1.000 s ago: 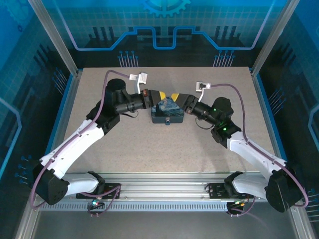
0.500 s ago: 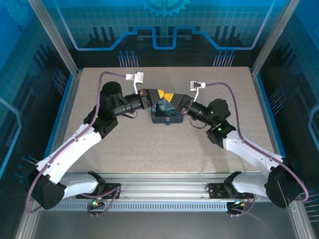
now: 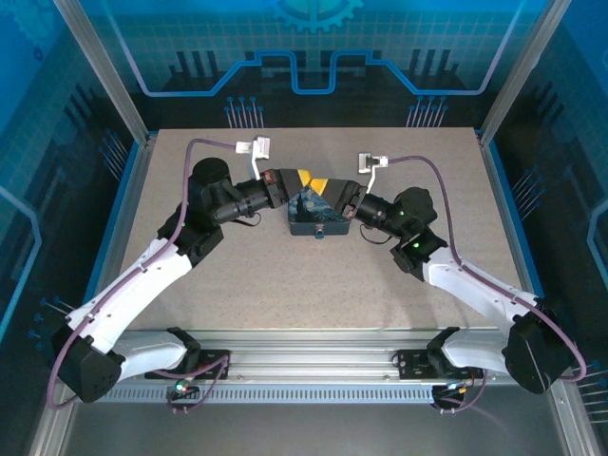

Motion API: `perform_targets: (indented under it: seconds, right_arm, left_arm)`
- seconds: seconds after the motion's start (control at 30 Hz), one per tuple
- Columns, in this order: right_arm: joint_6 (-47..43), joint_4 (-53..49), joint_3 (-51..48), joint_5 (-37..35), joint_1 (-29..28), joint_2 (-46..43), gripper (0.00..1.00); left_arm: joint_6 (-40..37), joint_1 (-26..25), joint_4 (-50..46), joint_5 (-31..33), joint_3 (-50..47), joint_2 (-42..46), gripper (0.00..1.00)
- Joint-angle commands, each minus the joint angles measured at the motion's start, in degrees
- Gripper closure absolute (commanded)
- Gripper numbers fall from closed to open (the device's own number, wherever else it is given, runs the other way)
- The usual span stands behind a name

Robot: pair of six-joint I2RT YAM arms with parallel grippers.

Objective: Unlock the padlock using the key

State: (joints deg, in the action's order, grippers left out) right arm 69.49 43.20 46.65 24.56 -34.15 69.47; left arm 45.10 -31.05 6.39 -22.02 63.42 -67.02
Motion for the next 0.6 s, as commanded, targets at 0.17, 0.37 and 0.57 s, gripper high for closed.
perform_targets:
  seconds: [0.17, 0.37, 0.57]
  right_arm:
    - [0.0, 2.6, 2.7, 1.7, -0.6, 0.9, 0.73]
    - [0.4, 2.8, 3.3, 1.6, -0.4, 1.8, 0.76]
    - [1.2, 3.7, 2.9, 1.3, 0.0, 2.5, 0.92]
  left_arm:
    - [0.4, -0.5, 3.2, 1.3, -0.1, 0.3, 1.0]
    - [1.4, -0.5, 4.4, 0.4, -0.1, -0.1, 1.0]
    - [1.3, -0.5, 4.3, 0.4, -0.1, 0.4, 1.0]
